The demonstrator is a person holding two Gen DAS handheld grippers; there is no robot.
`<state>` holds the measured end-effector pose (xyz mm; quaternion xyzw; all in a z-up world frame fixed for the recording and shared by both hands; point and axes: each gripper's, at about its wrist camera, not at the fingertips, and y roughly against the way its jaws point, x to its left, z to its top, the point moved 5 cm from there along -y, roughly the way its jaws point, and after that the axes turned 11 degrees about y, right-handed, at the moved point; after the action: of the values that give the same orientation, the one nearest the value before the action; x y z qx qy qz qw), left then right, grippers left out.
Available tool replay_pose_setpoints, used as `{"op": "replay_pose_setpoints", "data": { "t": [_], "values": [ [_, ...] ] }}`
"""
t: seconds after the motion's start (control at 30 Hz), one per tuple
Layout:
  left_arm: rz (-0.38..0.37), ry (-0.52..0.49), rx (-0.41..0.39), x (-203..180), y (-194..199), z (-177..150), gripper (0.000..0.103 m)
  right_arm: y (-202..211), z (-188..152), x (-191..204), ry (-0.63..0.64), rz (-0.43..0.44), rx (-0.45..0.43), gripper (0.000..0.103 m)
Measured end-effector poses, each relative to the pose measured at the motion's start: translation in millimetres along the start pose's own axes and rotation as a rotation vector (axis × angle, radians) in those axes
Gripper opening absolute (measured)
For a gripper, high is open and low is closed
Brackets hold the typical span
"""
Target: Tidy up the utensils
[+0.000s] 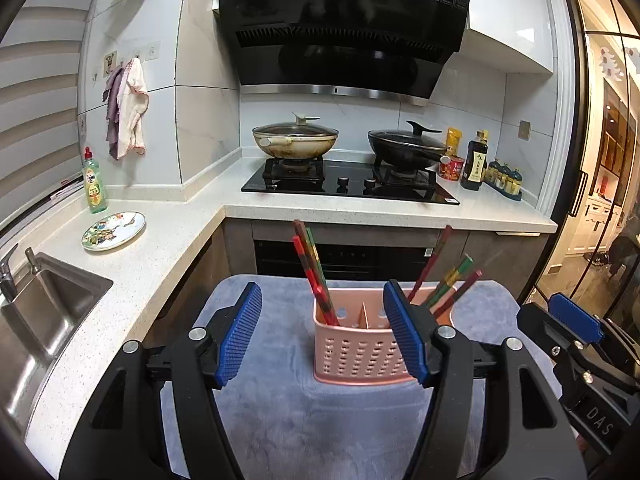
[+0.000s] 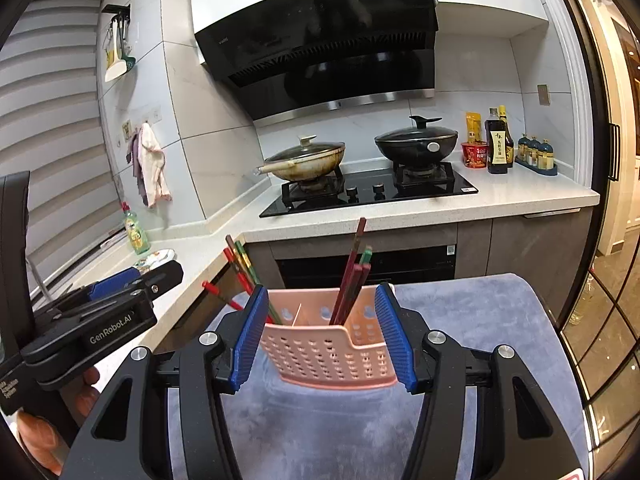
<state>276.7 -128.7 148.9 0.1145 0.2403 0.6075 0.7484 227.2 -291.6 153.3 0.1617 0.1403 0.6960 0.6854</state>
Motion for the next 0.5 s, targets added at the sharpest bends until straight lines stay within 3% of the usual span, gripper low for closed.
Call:
{"op": "replay_pose_setpoints", "data": {
  "t": [0.5],
  "values": [
    [0.011, -0.022, 0.061, 0, 21, -41, 0.060, 27, -43, -1, -0.003, -0.010, 0.068, 0.054]
  ]
}}
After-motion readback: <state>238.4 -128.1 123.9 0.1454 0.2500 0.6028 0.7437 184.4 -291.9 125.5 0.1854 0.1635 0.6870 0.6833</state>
